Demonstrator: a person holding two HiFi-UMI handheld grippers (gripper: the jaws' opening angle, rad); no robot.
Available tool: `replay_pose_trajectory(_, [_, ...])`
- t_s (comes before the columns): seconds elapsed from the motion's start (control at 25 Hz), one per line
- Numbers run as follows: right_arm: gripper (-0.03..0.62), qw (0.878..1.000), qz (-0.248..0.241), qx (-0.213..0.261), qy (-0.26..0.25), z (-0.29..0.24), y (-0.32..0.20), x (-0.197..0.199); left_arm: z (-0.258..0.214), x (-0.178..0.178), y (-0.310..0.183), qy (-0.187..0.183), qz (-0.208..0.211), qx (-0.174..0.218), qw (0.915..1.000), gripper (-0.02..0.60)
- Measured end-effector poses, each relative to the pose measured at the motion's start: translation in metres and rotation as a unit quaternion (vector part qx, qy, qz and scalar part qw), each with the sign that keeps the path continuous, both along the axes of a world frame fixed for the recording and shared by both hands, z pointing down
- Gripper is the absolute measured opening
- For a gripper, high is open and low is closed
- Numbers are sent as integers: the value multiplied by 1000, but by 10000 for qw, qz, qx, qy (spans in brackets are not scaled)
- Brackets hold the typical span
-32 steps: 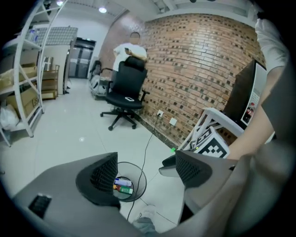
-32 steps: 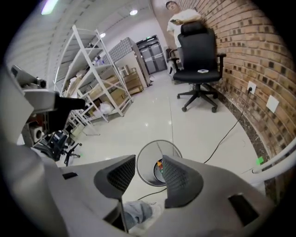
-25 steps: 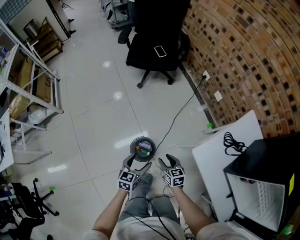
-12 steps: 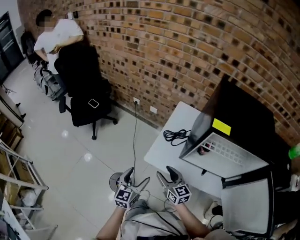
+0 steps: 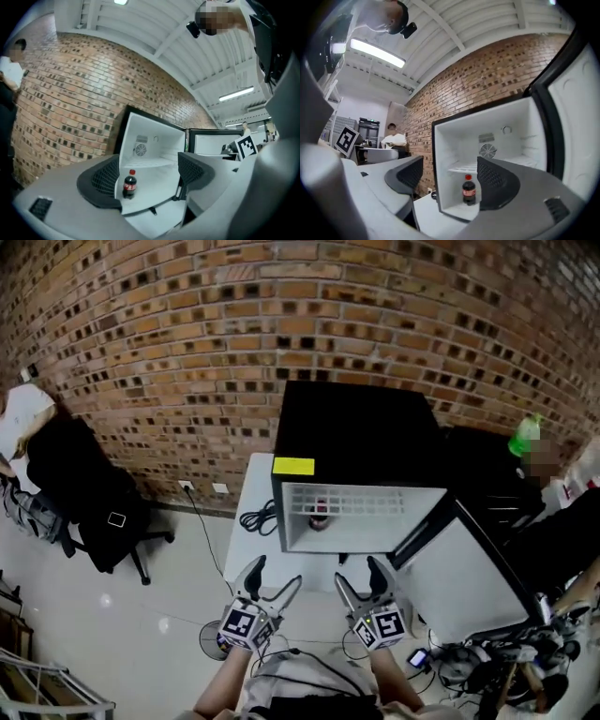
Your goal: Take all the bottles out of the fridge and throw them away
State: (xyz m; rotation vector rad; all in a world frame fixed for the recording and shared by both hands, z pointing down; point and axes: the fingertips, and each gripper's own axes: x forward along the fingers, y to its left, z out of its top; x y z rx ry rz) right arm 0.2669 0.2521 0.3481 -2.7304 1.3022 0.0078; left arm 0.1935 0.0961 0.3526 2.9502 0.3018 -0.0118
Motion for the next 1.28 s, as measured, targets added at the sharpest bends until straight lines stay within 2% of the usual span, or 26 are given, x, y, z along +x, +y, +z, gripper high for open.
replay_pose_trajectory(0.12, [387, 9988, 438, 9, 197, -18, 54, 7, -13, 19, 36, 196, 264, 86, 9994, 393])
replay_pose_trajectory(0.24, [387, 9959, 838, -79, 316, -16, 97, 11, -31, 29, 69, 231, 529, 98, 9983, 393])
replay_pose_trajectory(0.44, [385, 9950, 995, -123, 39, 7, 123, 13, -18, 36, 88, 100, 704, 78, 9974, 391])
replay_pose_trajectory(0.52, [385, 9958, 898, -165, 39, 10, 119, 12, -20, 36, 90, 128, 715, -46, 9973, 390])
replay_pose_trajectory(0.64, [385, 9972, 693, -286, -56, 23, 107, 15, -24, 35, 86, 241, 564, -30, 9981, 391])
replay_pose_trajectory(0.96, [385, 9950, 68, -573, -818, 68, 64, 24, -12, 26, 63, 118, 177, 183, 9996, 390])
replay_pose_trajectory(1.28, [383, 9872, -478, -985, -1163, 121, -17, 78, -25, 8, 36, -183, -222, -22, 9996, 390])
